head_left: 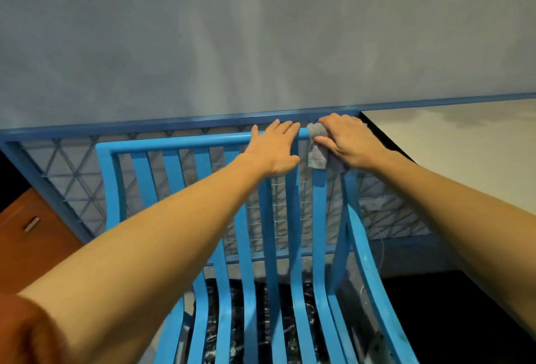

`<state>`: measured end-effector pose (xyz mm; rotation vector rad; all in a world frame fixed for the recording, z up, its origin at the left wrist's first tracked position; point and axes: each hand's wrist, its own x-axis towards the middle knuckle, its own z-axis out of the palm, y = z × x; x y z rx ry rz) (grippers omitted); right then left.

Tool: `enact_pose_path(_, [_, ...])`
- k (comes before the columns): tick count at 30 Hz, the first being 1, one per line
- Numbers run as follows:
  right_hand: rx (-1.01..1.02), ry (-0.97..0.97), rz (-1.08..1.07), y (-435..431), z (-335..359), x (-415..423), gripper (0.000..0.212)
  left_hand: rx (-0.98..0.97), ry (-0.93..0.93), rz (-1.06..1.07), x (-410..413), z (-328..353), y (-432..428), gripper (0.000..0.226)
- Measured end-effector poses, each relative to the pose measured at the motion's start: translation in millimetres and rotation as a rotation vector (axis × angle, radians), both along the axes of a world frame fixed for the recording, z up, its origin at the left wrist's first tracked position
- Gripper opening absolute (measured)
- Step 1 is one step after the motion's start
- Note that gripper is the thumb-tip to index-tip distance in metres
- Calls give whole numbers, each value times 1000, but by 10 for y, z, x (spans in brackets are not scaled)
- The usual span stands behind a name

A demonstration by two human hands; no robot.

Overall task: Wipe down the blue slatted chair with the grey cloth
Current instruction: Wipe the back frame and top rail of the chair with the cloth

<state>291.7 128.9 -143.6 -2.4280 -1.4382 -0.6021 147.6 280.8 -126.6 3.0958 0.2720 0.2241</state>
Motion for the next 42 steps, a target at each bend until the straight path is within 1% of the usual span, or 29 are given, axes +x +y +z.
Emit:
enact_pose_path(2, [25,40,16,-56,-2,27,36,16,-16,12,97,-50,-138,79])
enact_pose_path(4, [66,68,25,-94,-44,14,28,36,-41,23,128,-106,-177,81])
enact_pose_path(6, [185,105,0,-145,-171,7,25,44,-66,14,120,-151,-156,82])
enact_pose_path(8, [343,189,-93,-189,-278,-18,27,25,-96,1,122,-180,-146,81])
enact_pose_path(9, [373,204,-157,-182,-291,-34,28,10,-110,0,125,-183,-144,81])
enact_pose_path(11, [305,135,-268,-105,-240,-61,31,-17,-134,-2,132,-175,-137,79])
enact_pose_path(13, [203,47,-321,-13,-159,-94,33,-51,-151,-22,120,-151,-117,77])
enact_pose_path(15, [167,-8,-325,39,-104,-122,35,-112,-180,-66,91,-110,-60,73])
enact_pose_path(17, [137,-53,-323,115,-86,-171,36,-191,-210,-100,9,-30,70,64])
enact_pose_path(18, [134,-72,-309,159,-73,-214,36,-191,-214,-117,-49,16,154,59])
enact_pose_path(21, [124,-95,-257,351,-27,-355,35,-106,-234,-132,-287,102,484,43])
enact_pose_path(24, [26,-186,-220,601,5,-506,28,-163,-302,-99,-533,67,841,37])
enact_pose_path(26, [-93,-262,-183,840,23,-666,22,-193,-352,-58,-689,39,1033,41])
enact_pose_path(28, [-145,-299,-131,1138,43,-881,20,-182,-404,27,-873,27,1271,41])
enact_pose_path(31, [-104,-294,-80,1497,85,-1148,22,-134,-461,232,-1148,11,1703,29])
enact_pose_path(32, [-95,-270,-84,1612,109,-1214,25,-135,-463,313,-1246,-1,1863,29])
enact_pose_path(34, [-109,-295,-58,1858,143,-1341,28,-179,-449,474,-1408,-32,2141,31])
enact_pose_path(35, [-139,-309,-39,1985,173,-1419,28,-214,-439,522,-1461,-57,2244,35])
enact_pose_path(37, [-179,-273,-4,2227,234,-1594,30,-283,-463,537,-1492,-107,2361,46])
enact_pose_path(40, [-176,-231,31,2609,258,-1884,34,-496,-558,522,-1474,-108,2417,48])
enact_pose_path(42, [-129,-162,22,2890,248,-2059,37,-639,-560,550,-1471,-71,2447,53])
